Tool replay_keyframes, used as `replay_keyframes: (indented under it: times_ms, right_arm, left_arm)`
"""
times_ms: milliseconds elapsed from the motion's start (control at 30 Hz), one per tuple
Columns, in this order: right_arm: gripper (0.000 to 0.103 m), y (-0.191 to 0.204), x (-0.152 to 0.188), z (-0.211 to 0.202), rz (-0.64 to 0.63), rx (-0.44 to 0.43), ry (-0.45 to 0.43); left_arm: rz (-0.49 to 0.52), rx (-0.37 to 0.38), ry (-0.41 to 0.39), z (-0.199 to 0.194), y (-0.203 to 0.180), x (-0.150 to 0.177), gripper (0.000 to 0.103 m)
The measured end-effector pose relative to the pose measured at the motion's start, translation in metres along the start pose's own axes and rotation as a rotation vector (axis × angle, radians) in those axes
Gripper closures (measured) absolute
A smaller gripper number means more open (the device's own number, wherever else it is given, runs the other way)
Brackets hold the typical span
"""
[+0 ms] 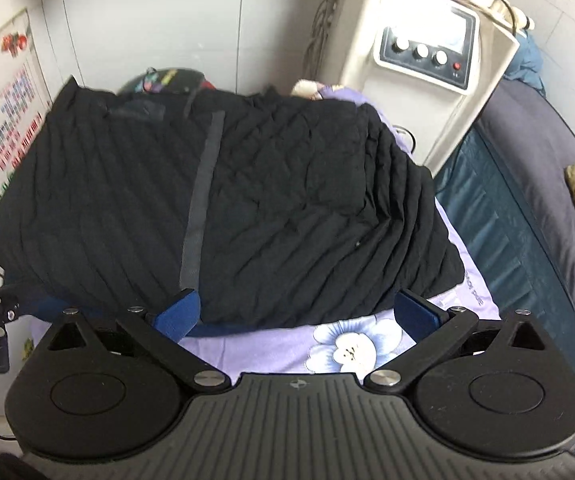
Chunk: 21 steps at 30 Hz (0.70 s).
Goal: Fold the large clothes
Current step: 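Lower the jacket onto the sheet and open both grippers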
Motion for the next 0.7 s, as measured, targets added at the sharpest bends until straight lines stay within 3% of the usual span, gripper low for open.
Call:
replay_keyframes:
  times_ms: [233,567,700]
  right_arm:
    - [0.0,0.004,0.009,0.008,0.046,-0.019,0.033]
    - [0.0,0.014,0.009,0.009,0.057,-0.026,0.035]
    - [0.0,0.015,0.007,0.009,0.067,-0.026,0.033]
  left_arm:
    - [-0.019,-0.041,0.027,0.009,0.009,0.005,0.0]
    - [-0.022,-0.062,-0.037,0.006,0.016,0.0,0.0]
    - [-0.025,-0.054,-0.015,0.008,0.017,0.0,0.0]
Point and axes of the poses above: each gripper's, at about its wrist camera, not at the fingertips, and z roughly the way its jaws point, y to its left, x to its underside, the point moved 9 cm from there along z, roughly the way its jaws point, and after that the axes turned 10 degrees about -z, right-handed, at the moved point
